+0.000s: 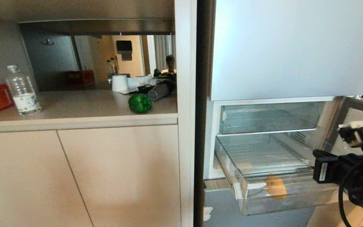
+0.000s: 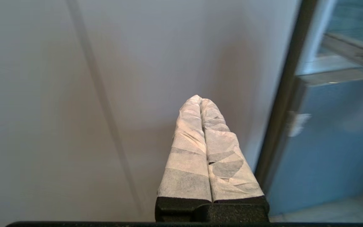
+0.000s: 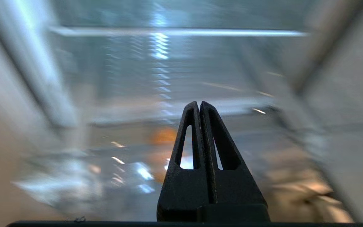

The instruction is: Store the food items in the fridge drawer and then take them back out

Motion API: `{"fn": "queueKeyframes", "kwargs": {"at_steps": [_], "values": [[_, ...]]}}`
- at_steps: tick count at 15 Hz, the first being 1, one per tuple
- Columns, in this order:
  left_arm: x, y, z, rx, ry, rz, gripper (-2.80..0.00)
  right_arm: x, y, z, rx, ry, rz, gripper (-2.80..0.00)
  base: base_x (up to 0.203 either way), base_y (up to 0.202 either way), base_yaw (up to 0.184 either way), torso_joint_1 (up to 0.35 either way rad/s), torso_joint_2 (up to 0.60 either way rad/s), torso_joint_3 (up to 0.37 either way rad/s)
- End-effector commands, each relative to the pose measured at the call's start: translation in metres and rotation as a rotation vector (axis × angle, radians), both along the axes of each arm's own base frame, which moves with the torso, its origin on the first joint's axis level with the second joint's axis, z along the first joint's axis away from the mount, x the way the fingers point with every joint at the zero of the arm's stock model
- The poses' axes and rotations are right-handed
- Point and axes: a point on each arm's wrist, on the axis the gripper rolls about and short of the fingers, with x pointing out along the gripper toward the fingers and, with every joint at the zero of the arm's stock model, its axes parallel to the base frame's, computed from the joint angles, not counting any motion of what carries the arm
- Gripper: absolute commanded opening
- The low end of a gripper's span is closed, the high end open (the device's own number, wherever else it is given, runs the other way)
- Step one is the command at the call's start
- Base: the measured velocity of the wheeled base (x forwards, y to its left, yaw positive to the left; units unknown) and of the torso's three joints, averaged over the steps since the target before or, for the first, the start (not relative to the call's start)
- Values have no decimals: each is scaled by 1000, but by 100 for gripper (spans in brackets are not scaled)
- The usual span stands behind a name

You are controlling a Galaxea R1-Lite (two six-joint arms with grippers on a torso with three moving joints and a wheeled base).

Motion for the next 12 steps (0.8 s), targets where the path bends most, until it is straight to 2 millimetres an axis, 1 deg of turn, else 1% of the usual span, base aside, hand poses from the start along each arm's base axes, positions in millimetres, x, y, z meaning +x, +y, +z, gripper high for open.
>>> {"fn": "queueKeyframes", "kwargs": {"at_steps": [1,3,6,8,9,10,11,12], "values": [[0,0,0,0,0,0,-280,4,1,0,-43,12,3,-280,-4,6,-97,-1,1,2],[0,0,0,0,-1,0,-280,20,0,12,-65,26,-21,-280,0,0,0,0,0,0],[0,0,0,0,-2,0,-280,51,-2,36,-44,160,-11,-280,0,0,0,0,0,0],[0,0,0,0,-1,0,-280,81,-8,56,12,278,17,-280,0,0,0,0,0,0],[0,0,0,0,0,0,-280,97,-12,58,31,347,26,-280,0,0,0,0,0,0],[0,0,0,0,-1,0,-280,117,-15,50,47,445,28,-280,0,0,0,0,0,0],[0,0,0,0,0,0,-280,134,-19,38,57,526,25,-280,0,0,0,0,0,0],[0,0,0,0,-2,0,-280,148,-23,25,58,589,23,-280,0,0,0,0,0,0]]}}
